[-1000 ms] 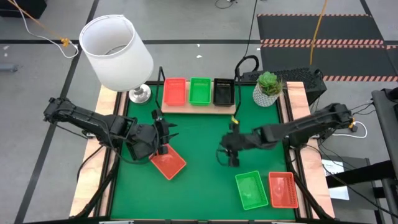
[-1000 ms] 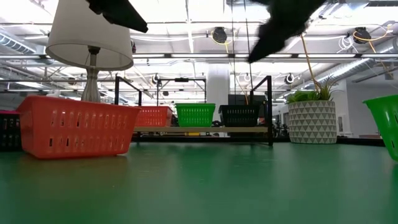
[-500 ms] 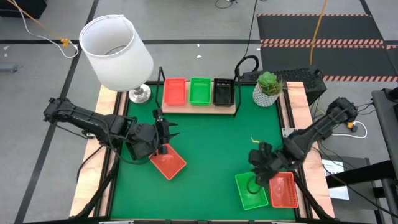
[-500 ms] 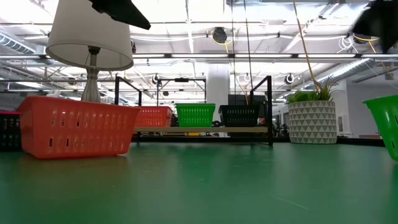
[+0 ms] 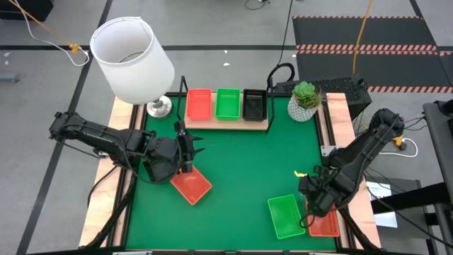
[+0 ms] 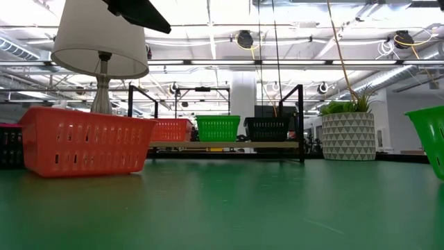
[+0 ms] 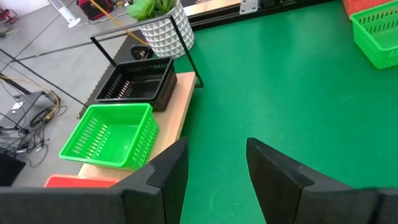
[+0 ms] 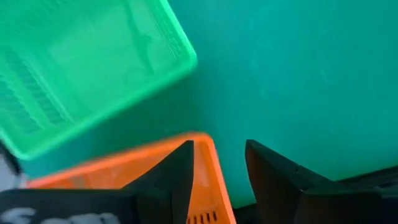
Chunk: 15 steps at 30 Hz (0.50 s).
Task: Stack baskets on shelf by color
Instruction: Stack the right orange bin on the orange bin on the shelf
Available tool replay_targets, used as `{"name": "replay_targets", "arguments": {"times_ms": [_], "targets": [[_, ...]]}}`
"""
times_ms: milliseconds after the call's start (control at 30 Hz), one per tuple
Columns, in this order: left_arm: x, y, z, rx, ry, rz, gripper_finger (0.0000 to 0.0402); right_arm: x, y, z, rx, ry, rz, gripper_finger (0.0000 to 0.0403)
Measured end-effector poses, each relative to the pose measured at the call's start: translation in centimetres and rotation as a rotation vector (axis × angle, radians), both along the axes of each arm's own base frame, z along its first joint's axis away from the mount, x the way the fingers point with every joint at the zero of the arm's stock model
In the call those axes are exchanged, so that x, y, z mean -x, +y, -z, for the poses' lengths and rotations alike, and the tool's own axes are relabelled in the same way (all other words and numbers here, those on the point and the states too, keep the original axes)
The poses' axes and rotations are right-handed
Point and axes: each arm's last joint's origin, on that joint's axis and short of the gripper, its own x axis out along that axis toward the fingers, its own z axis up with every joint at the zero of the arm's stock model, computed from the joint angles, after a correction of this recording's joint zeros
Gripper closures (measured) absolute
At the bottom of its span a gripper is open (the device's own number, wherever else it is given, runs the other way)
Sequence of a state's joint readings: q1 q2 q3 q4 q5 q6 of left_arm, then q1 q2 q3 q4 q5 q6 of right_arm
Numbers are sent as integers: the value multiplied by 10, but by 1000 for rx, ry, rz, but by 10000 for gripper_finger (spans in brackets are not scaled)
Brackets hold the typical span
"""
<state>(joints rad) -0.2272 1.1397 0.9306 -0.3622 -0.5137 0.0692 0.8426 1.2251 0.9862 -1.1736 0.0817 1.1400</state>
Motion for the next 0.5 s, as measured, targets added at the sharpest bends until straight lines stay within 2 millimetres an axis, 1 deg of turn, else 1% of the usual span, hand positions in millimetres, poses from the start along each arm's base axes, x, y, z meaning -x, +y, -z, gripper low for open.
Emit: {"name": "replay_targets", "arguments": {"times_ms": [167, 300, 433, 500], "targets": [[0, 0, 0, 0, 0, 0, 238, 8, -3, 28, -50, 121, -1, 281], [0, 0, 0, 0, 0, 0, 238, 13, -5, 46, -86, 180, 9, 299], [0, 0, 0, 0, 0, 0, 238, 15, -8, 50, -75, 205, 14, 323], [0, 0, 0, 0, -1, 0, 238, 15, -8, 50, -67, 195, 16, 342]]}}
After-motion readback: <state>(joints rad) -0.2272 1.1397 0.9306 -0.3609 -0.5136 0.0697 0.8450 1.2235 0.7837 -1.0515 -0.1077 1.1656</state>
